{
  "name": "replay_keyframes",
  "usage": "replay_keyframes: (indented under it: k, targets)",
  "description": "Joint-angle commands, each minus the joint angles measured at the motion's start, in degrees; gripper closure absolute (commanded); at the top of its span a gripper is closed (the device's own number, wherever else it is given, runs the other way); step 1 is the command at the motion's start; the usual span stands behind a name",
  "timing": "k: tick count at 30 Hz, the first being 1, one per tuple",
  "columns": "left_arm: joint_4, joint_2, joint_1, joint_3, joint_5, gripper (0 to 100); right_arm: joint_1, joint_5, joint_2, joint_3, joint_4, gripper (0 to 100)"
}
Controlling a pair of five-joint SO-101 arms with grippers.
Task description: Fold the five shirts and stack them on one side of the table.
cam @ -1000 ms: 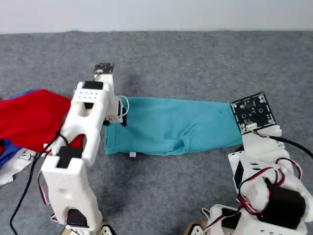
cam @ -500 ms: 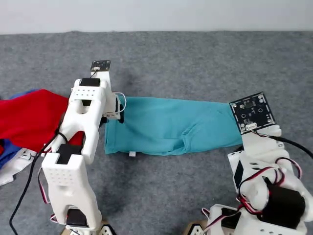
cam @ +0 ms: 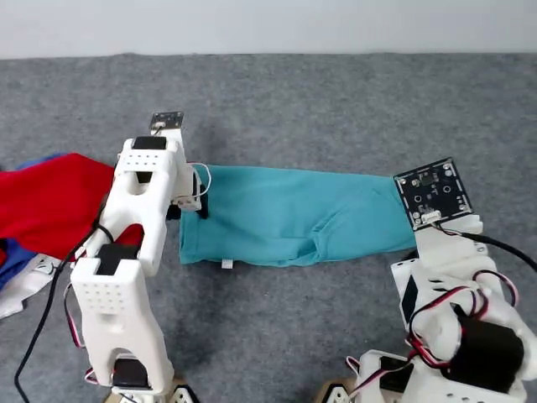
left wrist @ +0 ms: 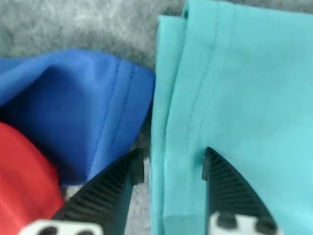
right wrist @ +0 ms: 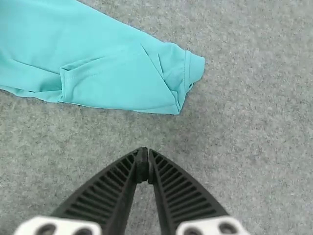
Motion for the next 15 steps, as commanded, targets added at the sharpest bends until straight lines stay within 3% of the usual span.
replay_keyframes:
  k: [1, 6, 12, 15]
  targets:
    - [0.9, 0.9, -0.1, -2.2, 0.1, 80, 0.0, 0.3, -0.1, -0.8, 1.7, 98.0]
    - [2.0, 2.5, 0.2, -5.2, 0.1, 82, 0.0, 0.3, -0.1, -0.8, 1.7, 98.0]
    - [6.1, 6.2, 2.8, -10.6, -5.5, 99, 0.0, 0.3, -0.1, -0.9, 1.7, 98.0]
    - [9.0, 6.6, 4.6, -12.5, -6.1, 99, 0.0, 0.3, -0.1, -1.8, 1.9, 98.0]
